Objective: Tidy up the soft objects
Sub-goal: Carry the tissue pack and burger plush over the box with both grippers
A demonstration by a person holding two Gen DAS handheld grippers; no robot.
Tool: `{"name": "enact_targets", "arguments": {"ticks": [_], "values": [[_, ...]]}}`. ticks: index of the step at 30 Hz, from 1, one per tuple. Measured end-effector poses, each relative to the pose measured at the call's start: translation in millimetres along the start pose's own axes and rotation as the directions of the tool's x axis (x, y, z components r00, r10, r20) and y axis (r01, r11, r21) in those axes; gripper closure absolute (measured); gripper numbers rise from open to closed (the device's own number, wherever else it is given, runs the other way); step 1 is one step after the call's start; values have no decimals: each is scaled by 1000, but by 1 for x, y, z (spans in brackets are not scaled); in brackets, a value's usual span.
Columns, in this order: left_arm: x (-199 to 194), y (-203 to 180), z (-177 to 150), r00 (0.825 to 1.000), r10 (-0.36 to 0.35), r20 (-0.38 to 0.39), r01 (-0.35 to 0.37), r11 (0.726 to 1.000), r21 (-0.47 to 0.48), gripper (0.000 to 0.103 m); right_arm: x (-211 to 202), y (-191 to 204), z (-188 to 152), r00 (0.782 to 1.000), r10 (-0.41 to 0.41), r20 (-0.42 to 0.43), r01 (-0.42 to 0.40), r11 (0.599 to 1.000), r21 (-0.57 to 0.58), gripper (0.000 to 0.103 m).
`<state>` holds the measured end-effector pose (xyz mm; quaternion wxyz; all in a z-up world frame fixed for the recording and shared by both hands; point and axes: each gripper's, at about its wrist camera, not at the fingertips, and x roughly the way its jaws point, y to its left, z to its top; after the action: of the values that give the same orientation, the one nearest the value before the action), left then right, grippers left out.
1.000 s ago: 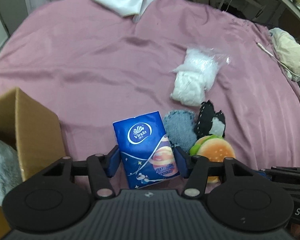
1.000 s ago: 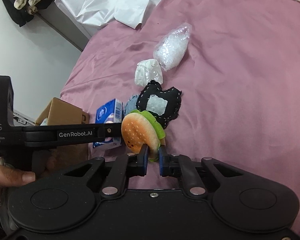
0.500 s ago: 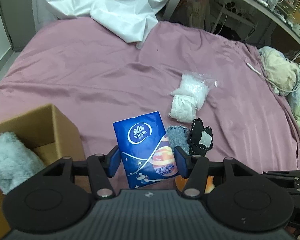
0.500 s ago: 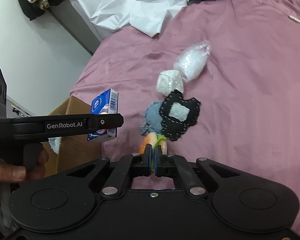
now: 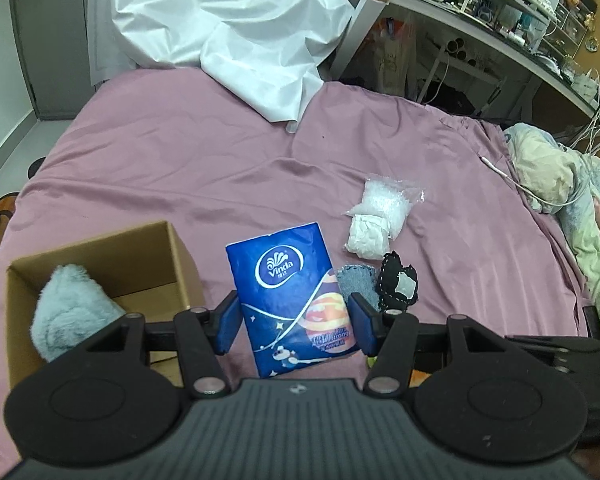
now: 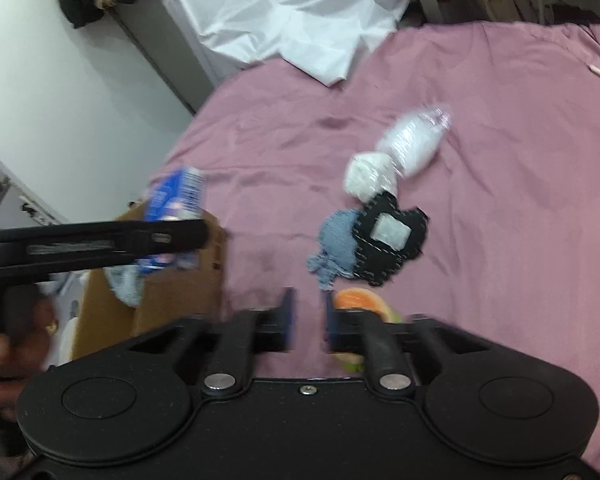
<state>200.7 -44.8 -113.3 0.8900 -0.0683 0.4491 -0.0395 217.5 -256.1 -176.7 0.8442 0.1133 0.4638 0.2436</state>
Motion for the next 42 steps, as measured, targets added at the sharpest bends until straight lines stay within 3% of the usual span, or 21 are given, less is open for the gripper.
{"name": "enact_targets", "arguments": {"ticks": [1,7,10,12,13,14,17,26,42], "values": [[-3,1,-1,1000,0,4,0,1000,1,47,3,0,-1,1000,-17,8,17,1000,0,39],[-15,14,-6,1000,8,15,-8,1000,-15,47,25,3,-9,997,-73,-34,71,997,-34,25],[-18,21,-9,1000,13,19,-12,1000,-26,47,38,7,-12,992,-112,-56,109,992,-62,24],[-20,26,-10,1000,16,21,-15,999,-33,47,45,9,-13,990,-126,-58,122,990,-75,29],[-21,29,-11,1000,18,22,-17,999,-36,47,47,11,-14,989,-134,-58,129,988,-89,41],[-21,31,-11,1000,19,22,-18,999,-40,47,49,13,-13,988,-144,-60,138,985,-104,61],[-22,38,-14,999,23,23,-21,998,-52,47,48,16,-11,986,-149,-72,140,983,-115,71],[-30,59,-24,999,32,26,-30,996,-89,47,24,36,1,993,-116,-20,113,986,-125,73],[-47,114,-57,996,88,6,-86,982,-166,47,-1,107,15,997,-35,72,50,976,-210,73]]}}
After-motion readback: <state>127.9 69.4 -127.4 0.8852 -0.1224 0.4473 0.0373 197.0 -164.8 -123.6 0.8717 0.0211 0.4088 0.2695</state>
